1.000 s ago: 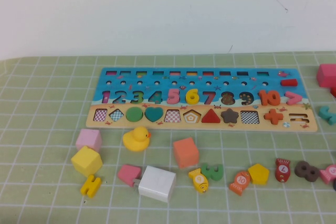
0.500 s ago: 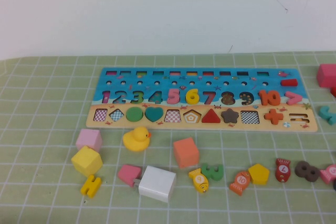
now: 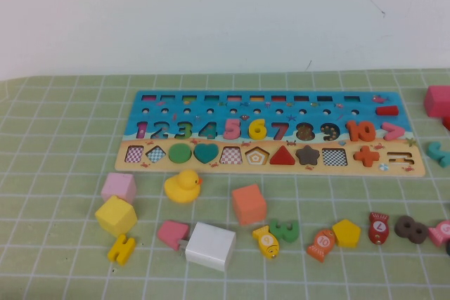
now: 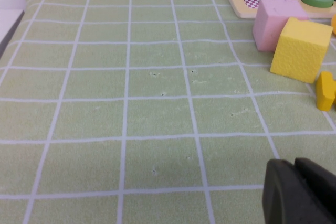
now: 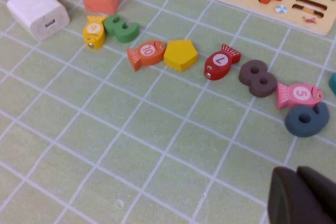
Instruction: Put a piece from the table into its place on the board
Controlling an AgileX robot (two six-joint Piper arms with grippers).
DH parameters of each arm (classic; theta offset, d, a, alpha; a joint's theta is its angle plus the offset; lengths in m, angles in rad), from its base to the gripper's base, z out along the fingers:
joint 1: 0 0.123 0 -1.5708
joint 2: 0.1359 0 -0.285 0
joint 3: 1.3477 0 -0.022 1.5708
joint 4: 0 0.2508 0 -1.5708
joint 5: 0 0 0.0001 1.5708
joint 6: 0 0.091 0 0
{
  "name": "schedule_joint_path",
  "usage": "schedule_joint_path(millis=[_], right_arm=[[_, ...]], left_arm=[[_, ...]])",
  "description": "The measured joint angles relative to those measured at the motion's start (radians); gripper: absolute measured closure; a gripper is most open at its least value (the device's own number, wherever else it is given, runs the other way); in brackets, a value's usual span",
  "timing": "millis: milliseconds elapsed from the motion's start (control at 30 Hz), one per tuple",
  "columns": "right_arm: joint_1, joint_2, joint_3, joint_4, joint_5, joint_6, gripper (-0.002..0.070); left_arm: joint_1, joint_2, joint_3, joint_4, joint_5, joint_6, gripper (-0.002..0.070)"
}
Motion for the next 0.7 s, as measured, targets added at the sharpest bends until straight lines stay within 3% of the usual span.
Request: schedule_joint_path(millis=[500, 700], right_arm=[[-0.002, -0.092, 0.089, 0.008, -0.016, 0.000, 0.0676], [-0.116, -0.311, 0.209, 0.031, -0.135, 0.000, 0.0677]], left_arm=[[-0.006, 0.000, 0.000, 0.000, 0.000, 0.000, 0.0677], [-0.007, 0.000, 0.000, 0.000, 0.000, 0.000, 0.0677]])
